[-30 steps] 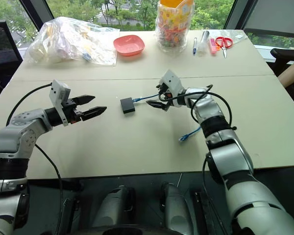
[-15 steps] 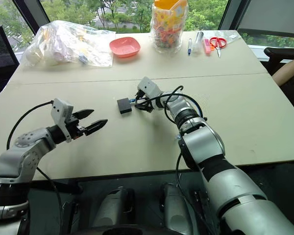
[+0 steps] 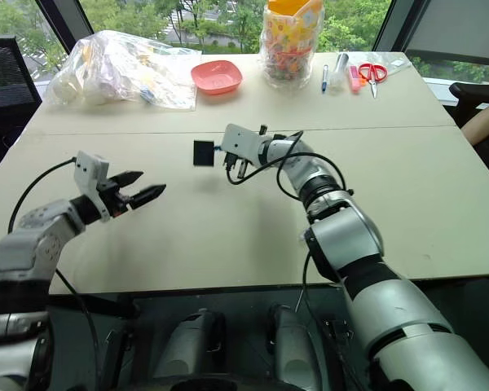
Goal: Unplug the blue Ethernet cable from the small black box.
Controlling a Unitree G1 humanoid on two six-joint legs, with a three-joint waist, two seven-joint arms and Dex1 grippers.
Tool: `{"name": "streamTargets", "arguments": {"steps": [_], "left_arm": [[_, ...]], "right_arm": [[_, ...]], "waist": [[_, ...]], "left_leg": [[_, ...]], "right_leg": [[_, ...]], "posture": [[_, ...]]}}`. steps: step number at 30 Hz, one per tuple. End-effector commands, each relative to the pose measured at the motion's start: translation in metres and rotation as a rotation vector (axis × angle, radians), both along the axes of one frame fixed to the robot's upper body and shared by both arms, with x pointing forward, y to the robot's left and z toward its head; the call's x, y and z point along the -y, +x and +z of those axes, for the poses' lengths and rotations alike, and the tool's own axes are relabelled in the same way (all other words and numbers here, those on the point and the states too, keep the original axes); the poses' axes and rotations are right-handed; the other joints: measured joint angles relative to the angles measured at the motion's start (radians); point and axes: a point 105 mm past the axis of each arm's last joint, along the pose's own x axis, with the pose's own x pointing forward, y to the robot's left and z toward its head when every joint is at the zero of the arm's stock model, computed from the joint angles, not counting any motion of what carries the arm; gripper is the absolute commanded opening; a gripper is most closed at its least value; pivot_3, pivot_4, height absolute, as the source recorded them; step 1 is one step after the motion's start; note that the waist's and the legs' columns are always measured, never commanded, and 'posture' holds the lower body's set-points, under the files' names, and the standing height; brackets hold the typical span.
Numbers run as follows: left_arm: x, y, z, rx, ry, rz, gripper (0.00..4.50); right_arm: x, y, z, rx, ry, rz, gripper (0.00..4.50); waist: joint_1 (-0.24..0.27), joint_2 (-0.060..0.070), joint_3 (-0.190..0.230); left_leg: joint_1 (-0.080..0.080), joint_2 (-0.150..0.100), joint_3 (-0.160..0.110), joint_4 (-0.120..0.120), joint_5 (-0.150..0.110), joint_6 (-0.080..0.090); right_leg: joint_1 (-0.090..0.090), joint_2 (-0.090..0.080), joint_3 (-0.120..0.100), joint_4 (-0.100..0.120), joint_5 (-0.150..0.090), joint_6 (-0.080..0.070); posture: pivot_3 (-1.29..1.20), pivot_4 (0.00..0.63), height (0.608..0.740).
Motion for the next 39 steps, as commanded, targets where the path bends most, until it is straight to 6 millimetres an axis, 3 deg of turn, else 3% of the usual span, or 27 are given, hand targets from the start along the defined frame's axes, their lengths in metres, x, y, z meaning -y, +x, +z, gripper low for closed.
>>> {"name": "streamTargets", "arguments": {"steps": [1,3,6,15,16,17,23,26,37,38,39], "left_arm": [[0.019,0.016,0.032,0.043,-0.145,-0.151,4.5],[0.036,0.023,0.05,0.045,-0.218,-0.267,4.5],[0.054,0.035,0.06,0.04,-0.236,-0.345,4.5],[0.092,0.062,0.076,0.038,-0.299,-0.35,4.5],[0.092,0.065,0.079,0.04,-0.323,-0.328,3.9],[0.092,0.066,0.083,0.041,-0.359,-0.325,3.65],[0.095,0.06,0.095,0.041,-0.461,-0.391,1.13],[0.097,0.056,0.093,0.032,-0.449,-0.433,0.49],[0.097,0.05,0.079,-0.004,-0.425,-0.476,0.47],[0.097,0.05,0.078,-0.007,-0.422,-0.48,1.52],[0.098,0.048,0.078,-0.01,-0.417,-0.493,1.9]], "right_arm": [[-0.005,-0.009,0.036,0.236,0.003,0.072,0.04],[0.002,-0.011,0.044,0.314,-0.005,0.069,0.04],[0.006,-0.014,0.057,0.373,0.058,0.057,0.04],[0.013,-0.022,0.081,0.485,0.142,0.04,0.04],[0.012,-0.023,0.082,0.494,0.142,0.046,0.0],[0.011,-0.025,0.082,0.5,0.139,0.051,0.0],[0.009,-0.031,0.077,0.498,0.124,0.061,0.0],[0.009,-0.032,0.074,0.491,0.117,0.059,0.0],[0.005,-0.037,0.074,0.47,0.143,0.073,0.0],[0.004,-0.037,0.074,0.471,0.144,0.073,0.0],[0.004,-0.037,0.074,0.472,0.148,0.073,0.0]], "waist": [[-0.004,0.0,0.0],[-0.006,0.0,0.0],[-0.01,0.0,0.0],[-0.013,-0.001,0.0],[-0.013,-0.001,0.0],[-0.013,-0.001,0.0],[-0.006,-0.001,0.0],[-0.007,-0.001,0.0],[-0.009,-0.001,0.0],[-0.009,-0.001,0.0],[-0.009,-0.001,0.0]], "left_leg": [[0.0,0.0,0.001,0.0,0.0,0.0],[0.0,0.0,0.003,-0.001,0.0,0.0],[0.0,0.0,0.003,-0.001,0.0,0.0],[0.001,0.0,0.004,-0.001,0.001,-0.001],[0.001,0.0,0.004,-0.001,0.001,-0.001],[0.001,0.0,0.004,-0.001,0.001,-0.001],[0.001,0.0,0.003,-0.001,0.001,0.0],[0.001,0.0,0.003,0.0,0.001,0.0],[0.001,0.0,0.003,0.0,0.001,0.0],[0.001,0.0,0.003,0.0,0.001,0.0],[0.001,0.0,0.003,0.0,0.001,0.0]], "right_leg": [[0.0,0.0,0.0,0.001,0.001,0.002],[0.0,0.001,0.0,0.001,0.001,0.002],[0.0,0.002,0.0,0.001,0.0,0.002],[0.0,0.002,0.0,0.002,0.0,0.003],[0.0,0.002,0.0,0.002,0.0,0.003],[0.0,0.002,0.0,0.002,0.0,0.003],[0.0,0.002,0.0,0.002,0.0,0.003],[0.0,0.002,0.0,0.002,0.0,0.003],[0.0,0.002,0.0,0.002,0.0,0.003],[0.0,0.002,0.0,0.002,0.0,0.003],[0.0,0.002,0.0,0.002,0.0,0.003]], "posture": [[0.0,0.15,0.74],[0.0,0.15,0.74],[0.0,0.15,0.74],[0.0,0.15,0.74],[0.0,0.15,0.74],[0.0,0.15,0.74],[0.0,0.15,0.74],[0.0,0.15,0.74],[0.0,0.15,0.74],[0.0,0.15,0.74],[0.0,0.15,0.74]]}}
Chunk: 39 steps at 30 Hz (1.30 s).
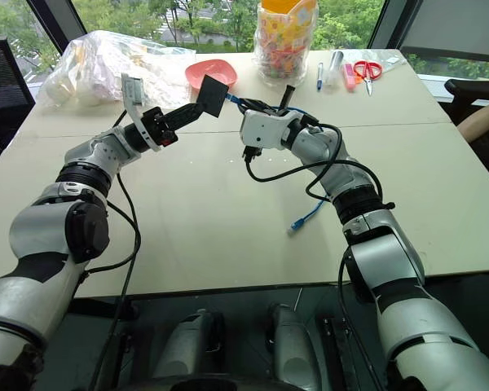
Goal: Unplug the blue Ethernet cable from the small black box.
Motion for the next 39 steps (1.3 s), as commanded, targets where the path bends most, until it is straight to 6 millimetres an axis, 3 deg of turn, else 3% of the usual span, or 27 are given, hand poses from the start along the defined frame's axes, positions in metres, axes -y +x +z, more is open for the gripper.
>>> {"name": "streamTargets", "arguments": {"steps": [1,4,21,33,36,39], "left_arm": [[0.004,-0.003,0.006,0.037,0.024,-0.039,2.28],[0.005,-0.001,0.004,0.051,0.05,-0.014,3.6],[-0.011,-0.011,0.023,0.066,-0.042,-0.081,3.6],[-0.007,-0.001,0.025,0.071,-0.036,0.002,3.6],[-0.006,-0.002,0.026,0.069,-0.047,-0.007,2.76],[-0.003,-0.004,0.026,0.068,-0.055,-0.037,1.47]], "right_arm": [[-0.017,-0.013,0.027,0.088,0.05,0.078,0.0],[-0.017,-0.014,0.03,0.094,0.065,0.079,0.0],[-0.007,-0.009,0.023,0.084,0.053,0.033,0.0],[-0.014,-0.015,0.021,0.092,0.037,0.073,0.0],[-0.014,-0.017,0.021,0.094,0.033,0.079,0.0],[-0.014,-0.018,0.022,0.096,0.032,0.081,0.0]], "waist": [[0.0,0.0,0.0],[0.001,0.0,0.0],[0.0,0.0,0.0],[0.001,0.0,0.0],[0.001,0.0,0.0],[0.001,0.0,0.0]], "left_leg": [[0.0,0.0,0.0,0.0,0.0,0.0],[0.0,0.0,0.0,0.0,0.0,0.0],[0.0,0.0,0.0,0.0,0.0,0.0],[0.0,0.0,0.0,0.001,0.0,0.0],[0.0,0.0,0.0,0.001,0.0,0.0],[0.0,0.0,0.0,0.001,0.0,0.0]], "right_leg": [[0.0,0.0,0.0,0.0,0.0,0.0],[0.0,0.0,0.0,0.0,0.0,0.0],[0.0,0.0,0.0,0.0,0.0,0.0],[0.0,0.0,0.0,0.001,0.0,0.0],[0.0,0.0,0.0,0.001,0.0,0.0],[0.0,0.0,0.0,0.001,0.0,0.0]], "posture": [[0.0,0.15,0.74],[0.0,0.15,0.74],[0.0,0.15,0.74],[0.0,0.15,0.74],[0.0,0.15,0.74],[0.0,0.15,0.74]]}}
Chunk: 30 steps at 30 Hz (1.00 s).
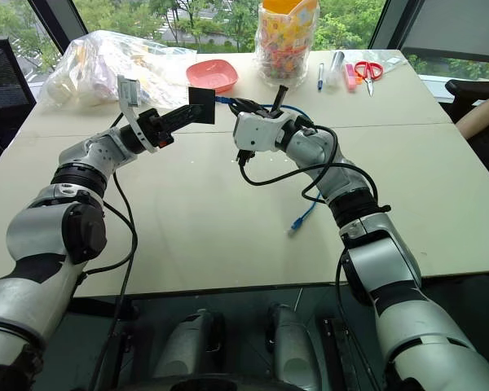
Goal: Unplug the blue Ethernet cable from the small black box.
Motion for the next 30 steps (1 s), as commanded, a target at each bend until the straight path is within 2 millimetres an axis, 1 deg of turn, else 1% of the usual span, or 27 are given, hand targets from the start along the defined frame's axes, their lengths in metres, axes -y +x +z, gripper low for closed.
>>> {"name": "streamTargets", "arguments": {"steps": [1,2,3,7,9,10,11,12,14,15,17,18,20,21,23,25,28,30], "left_arm": [[0.003,-0.002,0.025,0.077,-0.026,-0.031,1.02],[0.004,-0.002,0.025,0.077,-0.027,-0.035,0.69],[0.004,-0.003,0.025,0.078,-0.027,-0.038,0.49],[0.005,-0.003,0.022,0.072,-0.024,-0.039,0.49],[0.003,-0.002,0.02,0.064,-0.042,-0.029,0.49],[0.002,-0.002,0.02,0.061,-0.049,-0.026,0.49],[0.001,-0.002,0.019,0.052,-0.071,-0.022,0.49],[-0.001,-0.002,0.02,0.043,-0.096,-0.021,0.49],[-0.002,-0.003,0.019,0.026,-0.134,-0.026,0.49],[-0.001,-0.004,0.017,0.015,-0.153,-0.041,0.49],[0.002,-0.007,0.016,-0.019,-0.222,-0.076,0.49],[0.004,-0.009,0.017,-0.034,-0.26,-0.097,0.49],[0.009,-0.017,0.02,-0.062,-0.336,-0.171,0.49],[0.013,-0.022,0.02,-0.074,-0.36,-0.22,0.49],[0.019,-0.033,0.02,-0.085,-0.366,-0.287,0.49],[0.024,-0.042,0.021,-0.094,-0.372,-0.325,0.49],[0.029,-0.053,0.021,-0.1,-0.365,-0.356,0.49],[0.03,-0.057,0.021,-0.104,-0.372,-0.355,0.49]], "right_arm": [[-0.004,-0.009,0.02,0.066,0.026,0.036,0.0],[-0.004,-0.009,0.02,0.066,0.025,0.036,0.0],[-0.004,-0.009,0.02,0.067,0.024,0.037,0.0],[-0.003,-0.009,0.018,0.041,0.024,0.039,0.0],[0.007,-0.011,0.006,-0.075,0.072,0.048,0.82],[0.011,-0.013,0.003,-0.116,0.093,0.049,1.15],[0.019,-0.013,-0.003,-0.184,0.143,0.034,1.58],[0.026,-0.014,-0.008,-0.255,0.197,0.016,2.1],[0.034,-0.018,-0.017,-0.404,0.313,0.013,2.92],[0.036,-0.025,-0.02,-0.531,0.438,0.047,3.27],[0.036,-0.041,-0.019,-0.814,0.771,0.176,3.27],[0.034,-0.049,-0.015,-0.921,0.909,0.252,3.27],[0.032,-0.058,0.0,-1.048,1.146,0.4,3.27],[0.029,-0.063,0.006,-1.09,1.222,0.467,3.27],[0.022,-0.072,0.014,-1.157,1.292,0.563,3.27],[0.018,-0.079,0.02,-1.184,1.32,0.621,3.27],[0.014,-0.084,0.025,-1.186,1.341,0.639,3.27],[0.012,-0.085,0.025,-1.191,1.351,0.64,3.27]], "waist": [[0.0,0.0,0.0],[0.0,0.0,0.0],[0.0,0.0,0.0],[0.0,0.0,0.0],[0.003,0.0,0.0],[0.003,0.0,0.0],[0.004,0.0,0.0],[0.005,0.0,0.0],[0.006,0.0,0.0],[0.006,0.0,0.0],[0.005,0.0,0.0],[0.004,0.0,0.0],[0.001,0.0,0.0],[0.001,0.0,0.0],[0.001,0.0,0.0],[0.003,0.0,0.0],[0.005,0.0,0.0],[0.007,0.0,0.0]], "left_leg": [[0.0,0.0,0.0,0.0,0.0,0.0],[0.0,0.0,0.0,0.0,0.0,0.0],[0.0,0.0,0.0,0.0,0.0,0.0],[0.0,0.0,0.0,0.0,0.0,0.0],[0.0,0.0,0.0,0.0,0.0,0.0],[0.0,0.0,-0.001,0.0,0.0,0.0],[0.0,0.0,-0.001,0.0,0.0,0.0],[0.0,0.0,-0.001,0.0,0.0,0.0],[0.0,0.0,-0.001,0.001,0.0,0.0],[0.0,0.0,-0.002,0.001,0.0,0.0],[0.001,0.001,-0.004,0.001,0.0,0.0],[0.001,0.001,-0.005,0.001,0.0,0.0],[0.002,0.003,-0.005,0.001,0.0,0.0],[0.002,0.003,-0.005,0.001,0.0,0.0],[0.005,0.004,-0.006,0.001,0.0,0.0],[0.006,0.005,-0.006,0.001,0.0,0.0],[0.007,0.005,-0.006,0.001,0.0,0.0],[0.007,0.004,-0.006,0.001,0.0,0.0]], "right_leg": [[0.0,0.0,0.0,0.0,0.0,0.0],[0.0,0.0,0.0,0.0,0.0,0.0],[0.0,0.0,0.0,0.0,0.0,0.0],[0.0,0.0,0.0,0.0,0.0,0.0],[0.0,0.0,0.0,0.0,0.0,0.0],[0.001,0.0,0.0,0.0,0.0,0.0],[0.001,0.0,0.0,0.0,0.0,0.0],[0.001,0.0,0.0,0.0,0.0,0.0],[0.002,0.0,0.0,0.0,0.0,0.0],[0.002,0.0,0.0,0.0,0.0,0.0],[0.002,0.0,0.0,0.0,0.001,-0.001],[0.002,0.0,0.0,0.001,0.002,-0.003],[0.002,0.0,0.0,0.002,0.003,-0.004],[0.002,0.0,0.0,0.002,0.003,-0.004],[0.004,0.0,0.0,0.003,0.003,-0.005],[0.005,0.0,0.0,0.002,0.003,-0.005],[0.005,0.0,0.0,0.001,0.002,-0.004],[0.005,0.0,0.0,0.001,0.002,-0.003]], "posture": [[0.0,0.15,0.74],[0.0,0.15,0.74],[0.0,0.15,0.74],[0.0,0.15,0.74],[0.0,0.15,0.74],[0.0,0.15,0.74],[0.0,0.15,0.74],[0.0,0.15,0.74],[0.0,0.15,0.74],[0.0,0.15,0.74],[0.0,0.15,0.74],[0.0,0.15,0.74],[0.0,0.15,0.74],[0.0,0.15,0.74],[0.0,0.15,0.74],[0.0,0.15,0.74],[0.0,0.15,0.74],[0.0,0.15,0.74]]}}
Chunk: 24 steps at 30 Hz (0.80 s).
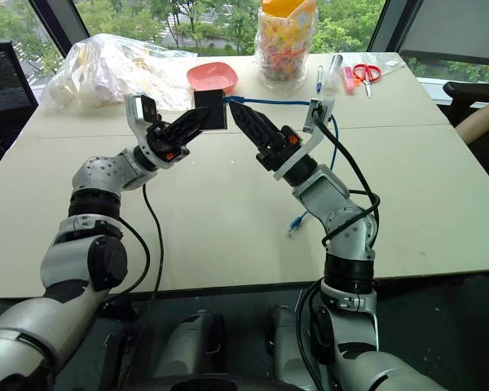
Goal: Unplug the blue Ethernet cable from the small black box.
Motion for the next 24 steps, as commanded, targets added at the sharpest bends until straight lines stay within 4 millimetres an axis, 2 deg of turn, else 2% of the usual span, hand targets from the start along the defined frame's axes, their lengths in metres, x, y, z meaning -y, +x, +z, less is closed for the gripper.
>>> {"name": "streamTargets", "arguments": {"steps": [1,17,20,24], "left_arm": [[0.001,-0.009,0.017,0.047,-0.03,-0.018,0.49],[0.004,-0.019,0.012,0.03,-0.018,-0.034,0.49],[0.006,-0.02,0.012,0.034,-0.014,-0.039,0.49],[0.007,-0.021,0.013,0.04,-0.01,-0.039,0.49]], "right_arm": [[-0.003,-0.009,0.013,0.037,0.04,0.011,3.27],[-0.006,-0.002,0.01,0.048,-0.004,-0.005,3.27],[-0.009,-0.002,0.009,0.045,-0.018,0.004,2.45],[-0.014,-0.001,0.009,0.045,-0.024,0.021,0.34]], "waist": [[0.001,0.0,0.0],[0.0,0.0,0.0],[0.0,0.0,0.0],[0.0,0.0,0.0]], "left_leg": [[0.0,0.0,0.0,0.0,0.0,0.0],[0.0,-0.001,0.0,0.0,0.0,0.0],[0.0,-0.001,0.0,0.0,0.0,0.0],[0.0,-0.001,0.0,0.0,0.0,0.0]], "right_leg": [[0.0,0.0,0.0,0.0,-0.001,0.001],[0.0,0.0,0.0,-0.001,-0.001,0.001],[0.0,0.0,0.0,-0.001,-0.001,0.001],[0.0,0.0,0.0,-0.001,-0.001,0.001]], "posture": [[0.0,0.15,0.74],[0.0,0.15,0.74],[0.0,0.15,0.74],[0.0,0.15,0.74]]}}
